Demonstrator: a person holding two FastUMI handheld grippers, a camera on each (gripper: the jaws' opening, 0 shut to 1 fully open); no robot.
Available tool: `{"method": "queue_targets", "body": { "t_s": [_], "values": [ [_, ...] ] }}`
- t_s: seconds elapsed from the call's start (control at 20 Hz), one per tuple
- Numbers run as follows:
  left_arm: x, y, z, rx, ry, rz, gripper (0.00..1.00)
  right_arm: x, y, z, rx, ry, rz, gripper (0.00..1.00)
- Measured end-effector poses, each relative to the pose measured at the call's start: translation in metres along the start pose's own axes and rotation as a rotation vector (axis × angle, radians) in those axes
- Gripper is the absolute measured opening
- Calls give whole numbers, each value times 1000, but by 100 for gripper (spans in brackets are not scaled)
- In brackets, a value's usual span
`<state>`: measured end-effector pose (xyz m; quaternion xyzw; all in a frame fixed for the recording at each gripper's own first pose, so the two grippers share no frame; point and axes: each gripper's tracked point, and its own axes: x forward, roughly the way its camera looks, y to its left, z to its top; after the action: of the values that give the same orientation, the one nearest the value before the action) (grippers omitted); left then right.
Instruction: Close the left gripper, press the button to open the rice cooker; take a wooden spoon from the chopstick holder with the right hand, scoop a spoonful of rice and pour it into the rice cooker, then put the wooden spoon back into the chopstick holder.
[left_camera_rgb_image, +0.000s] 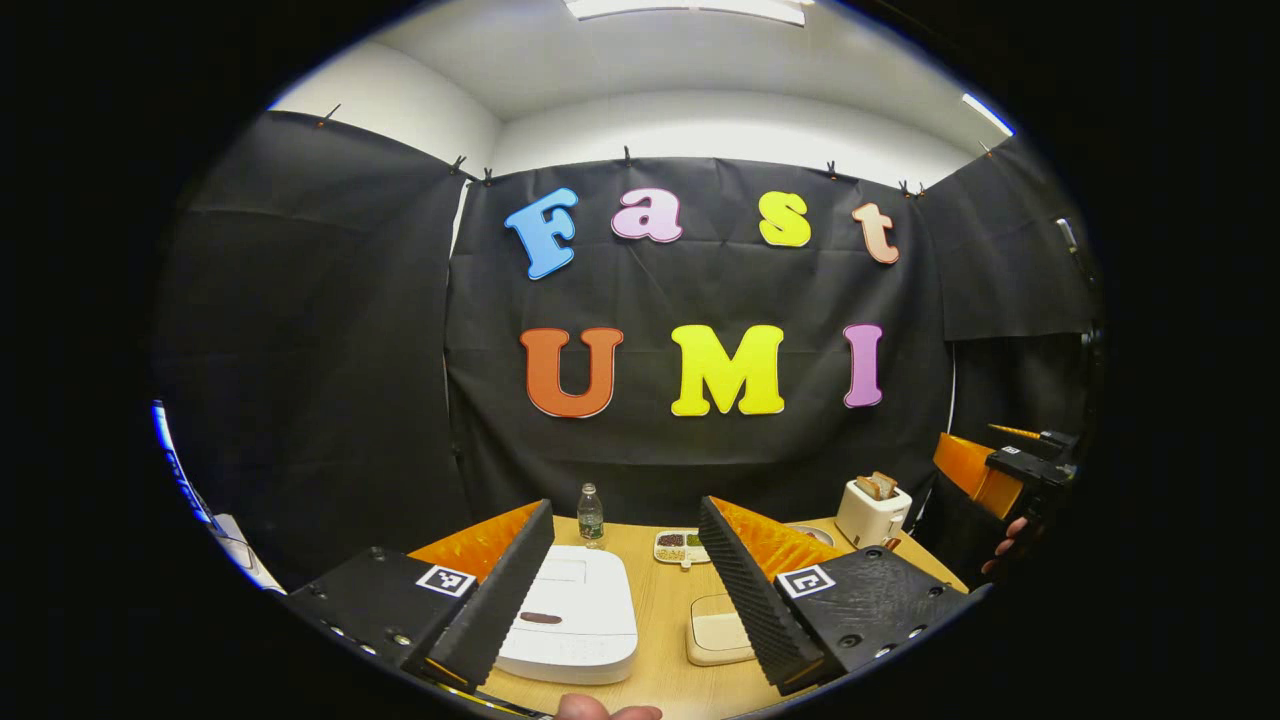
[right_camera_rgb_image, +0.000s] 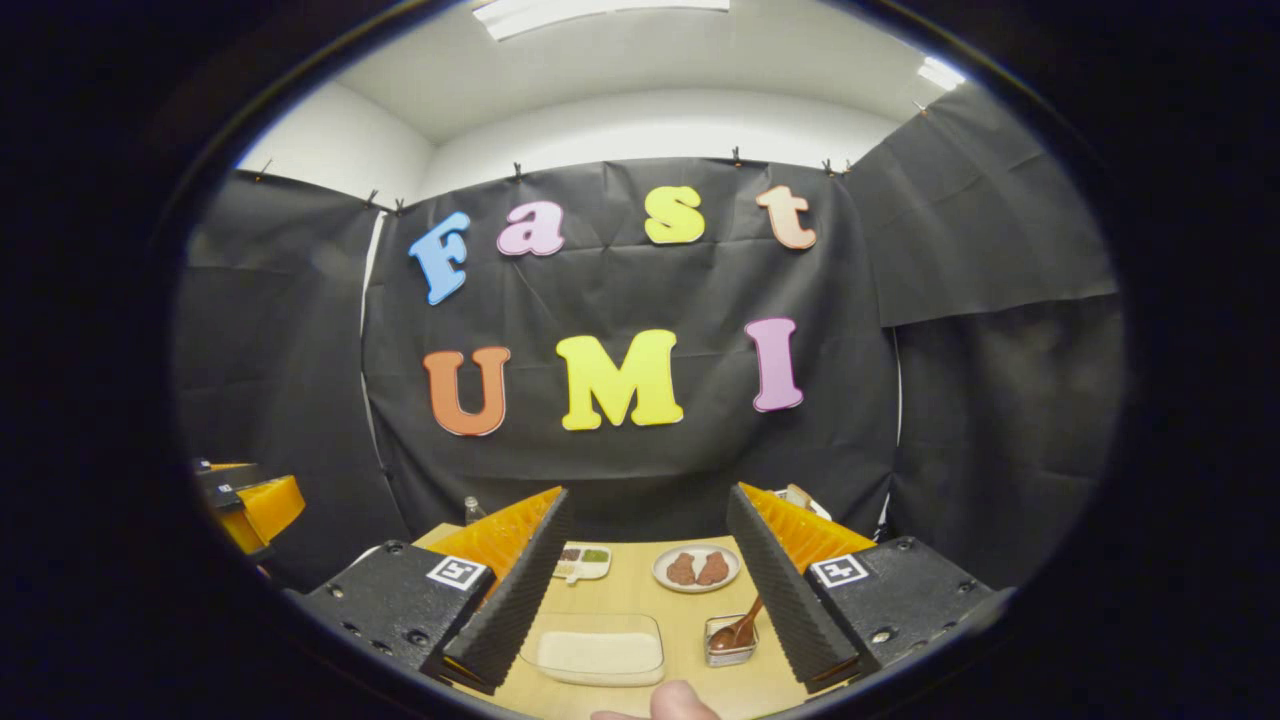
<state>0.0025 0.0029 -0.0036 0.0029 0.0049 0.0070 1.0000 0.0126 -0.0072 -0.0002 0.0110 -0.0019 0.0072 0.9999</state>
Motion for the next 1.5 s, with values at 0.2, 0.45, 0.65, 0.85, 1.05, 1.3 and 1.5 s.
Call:
{"method": "queue_targets", "body": {
  "t_s": [0.2,0.45,0.65,0.85,1.05,1.3,1.5],
  "values": [
    [0,-3,-9,-3,25,-12,94,2,-1,-2,-8,7,7,100],
    [1,3,-35,-14,97,2,94,7,2,-8,-22,13,25,97],
    [10,16,-69,6,192,1,76,15,3,-12,-24,28,42,97],
    [14,41,-98,-34,314,35,25,24,1,-21,-31,42,46,97],
    [24,65,-127,-81,412,83,10,34,-7,-28,-21,57,30,97],
    [45,77,-151,-162,499,28,0,44,-17,-39,-17,86,7,97],
    [67,102,-197,-214,624,57,0,49,-29,-49,-29,112,-18,100]
  ]
}}
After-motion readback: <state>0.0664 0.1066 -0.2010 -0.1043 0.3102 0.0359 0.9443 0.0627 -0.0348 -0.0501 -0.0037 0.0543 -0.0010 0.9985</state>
